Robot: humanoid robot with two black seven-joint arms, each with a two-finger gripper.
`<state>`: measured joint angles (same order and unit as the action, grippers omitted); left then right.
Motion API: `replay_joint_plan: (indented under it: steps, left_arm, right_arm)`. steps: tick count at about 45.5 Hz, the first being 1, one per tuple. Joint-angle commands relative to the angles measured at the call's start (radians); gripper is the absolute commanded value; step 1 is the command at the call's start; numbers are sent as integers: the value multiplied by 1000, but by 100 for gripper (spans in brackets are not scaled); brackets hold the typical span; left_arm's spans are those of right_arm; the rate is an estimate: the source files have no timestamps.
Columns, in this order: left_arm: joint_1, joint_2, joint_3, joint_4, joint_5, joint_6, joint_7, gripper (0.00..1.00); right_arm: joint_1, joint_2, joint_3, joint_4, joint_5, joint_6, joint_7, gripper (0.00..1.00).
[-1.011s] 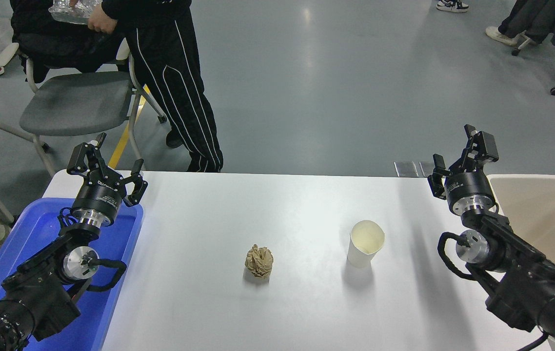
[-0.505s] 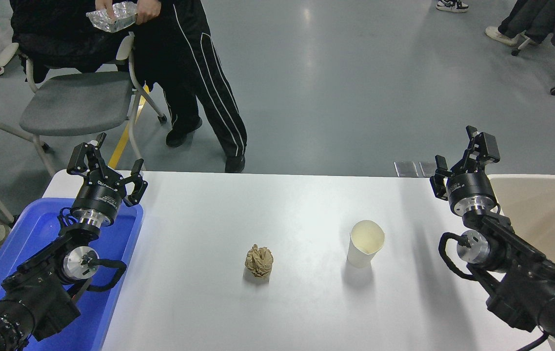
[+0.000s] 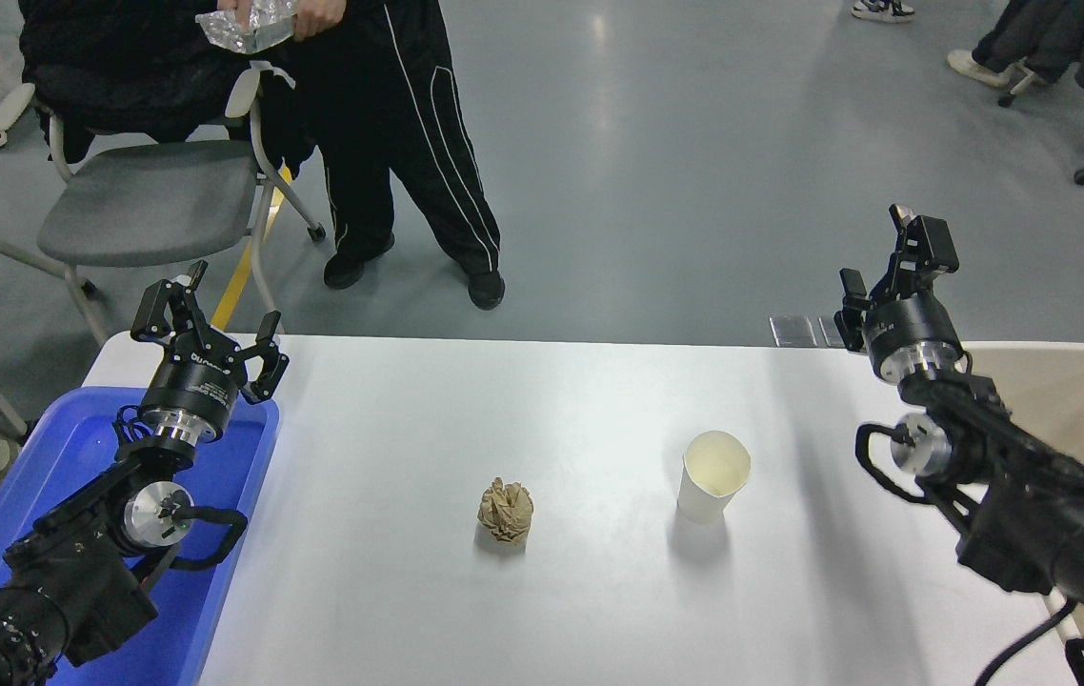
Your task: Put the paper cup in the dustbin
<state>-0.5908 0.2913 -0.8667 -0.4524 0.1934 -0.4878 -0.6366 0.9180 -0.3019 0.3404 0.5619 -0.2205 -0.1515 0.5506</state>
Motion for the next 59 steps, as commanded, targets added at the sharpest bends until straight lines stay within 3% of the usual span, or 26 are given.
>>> replay_joint_plan:
  steps: [1, 14, 23, 32, 41, 59]
  left_arm:
    - [0, 0, 0, 0, 0, 0, 0, 100]
    - [0, 0, 0, 0, 0, 0, 0, 100]
    - [0, 0, 0, 0, 0, 0, 0, 100]
    - [0, 0, 0, 0, 0, 0, 0, 100]
    - [0, 0, 0, 0, 0, 0, 0, 100]
    - [0, 0, 0, 0, 0, 0, 0, 100]
  right_arm:
    - [232, -54, -470, -13, 6, 30, -112, 100]
    - [479, -66, -969, 62, 1, 191, -216, 100]
    - [651, -71, -1253, 165, -16, 299, -227, 100]
    - [759, -62, -1328, 285, -221, 388, -225, 100]
    - [786, -10, -1322, 375, -422, 423, -224, 100]
    - [592, 161, -1330, 268, -448, 408, -227, 100]
